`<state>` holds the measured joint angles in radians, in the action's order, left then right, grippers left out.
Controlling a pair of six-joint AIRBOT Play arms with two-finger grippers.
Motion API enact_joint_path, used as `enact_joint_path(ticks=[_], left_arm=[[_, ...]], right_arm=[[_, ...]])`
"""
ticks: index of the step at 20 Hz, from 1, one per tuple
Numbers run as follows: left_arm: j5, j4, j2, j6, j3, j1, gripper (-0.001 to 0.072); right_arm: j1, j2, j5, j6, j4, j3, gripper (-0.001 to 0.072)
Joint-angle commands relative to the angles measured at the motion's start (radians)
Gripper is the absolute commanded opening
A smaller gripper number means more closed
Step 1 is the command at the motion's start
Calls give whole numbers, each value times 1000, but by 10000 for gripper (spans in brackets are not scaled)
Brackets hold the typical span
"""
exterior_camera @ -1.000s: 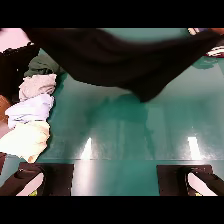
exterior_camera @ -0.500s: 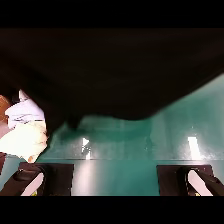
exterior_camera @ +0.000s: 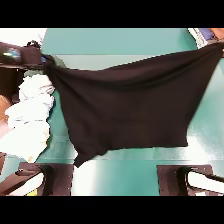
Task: Fold the shirts.
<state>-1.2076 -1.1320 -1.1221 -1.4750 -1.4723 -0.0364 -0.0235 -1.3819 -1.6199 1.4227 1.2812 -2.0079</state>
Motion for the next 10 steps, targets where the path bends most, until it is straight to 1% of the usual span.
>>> enact_joint_path(ticks=[1,4,6,8,9,10], left_arm=[[178,74,-222,61,55,1,24],[344,181,-373,141,54,1,24],[442,197,-442,148,53,1,25],[470,196,-475,148,53,1,26],[468,190,-479,148,53,1,121],[463,189,-478,148,53,3,403]], right_arm=[[38,-208,11,9,82,-1,11],[38,-332,108,10,81,-1,11],[38,-385,172,10,81,-2,12],[38,-415,213,10,78,-2,12],[38,-424,227,10,73,-2,19],[38,-428,234,9,74,-2,164]])
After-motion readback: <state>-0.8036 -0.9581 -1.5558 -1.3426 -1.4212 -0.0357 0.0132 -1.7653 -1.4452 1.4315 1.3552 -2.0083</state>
